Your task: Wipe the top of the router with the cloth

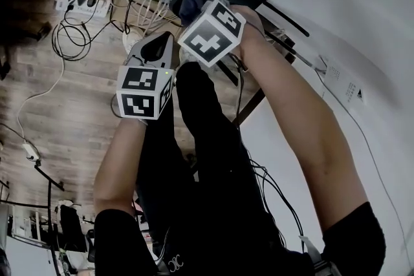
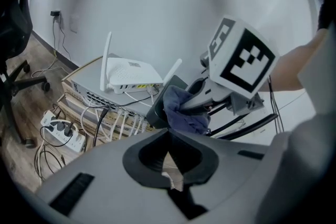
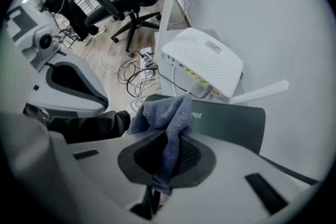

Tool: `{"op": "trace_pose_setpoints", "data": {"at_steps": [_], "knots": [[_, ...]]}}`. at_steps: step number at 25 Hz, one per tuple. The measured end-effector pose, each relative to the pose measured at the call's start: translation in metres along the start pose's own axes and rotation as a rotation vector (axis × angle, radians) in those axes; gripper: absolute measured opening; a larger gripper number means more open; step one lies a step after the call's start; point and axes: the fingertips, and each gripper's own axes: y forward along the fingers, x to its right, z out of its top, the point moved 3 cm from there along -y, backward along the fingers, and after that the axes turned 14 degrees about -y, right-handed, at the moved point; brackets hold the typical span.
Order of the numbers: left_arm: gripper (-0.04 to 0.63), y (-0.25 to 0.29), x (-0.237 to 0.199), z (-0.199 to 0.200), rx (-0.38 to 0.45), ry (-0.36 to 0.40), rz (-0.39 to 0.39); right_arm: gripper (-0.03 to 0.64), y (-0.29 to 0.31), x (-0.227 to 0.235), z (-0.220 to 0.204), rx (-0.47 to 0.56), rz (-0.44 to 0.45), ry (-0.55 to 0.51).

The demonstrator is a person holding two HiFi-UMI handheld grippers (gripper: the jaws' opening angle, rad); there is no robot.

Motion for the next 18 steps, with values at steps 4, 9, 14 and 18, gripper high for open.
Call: {"op": "trace_pose_setpoints", "data": {"at_steps": [4, 9, 14, 18], "knots": [[-0.003, -0.002, 0.002, -0.003, -0.011, 0.018, 0.001, 0.012, -0.003, 0.022, -0.003, -0.012, -0.044, 0.066], [-0.003, 0.002, 0.002, -0.004, -0.012, 0.01, 0.002, 0.012, -0.003, 0.052, -0.016, -0.008, -0.081, 0.138], [-0.003, 0.003, 0.006, -0.006, -0.015, 0.012, -0.012, 0.012, -0.002, 0.071, -0.024, -0.039, -0.07, 0.152], [-0.003, 0.003, 0.0, -0.007, -0.016, 0.007, -0.012, 0.012, -0.008, 0.1, -0.027, -0.059, -0.135, 0.139]]}}
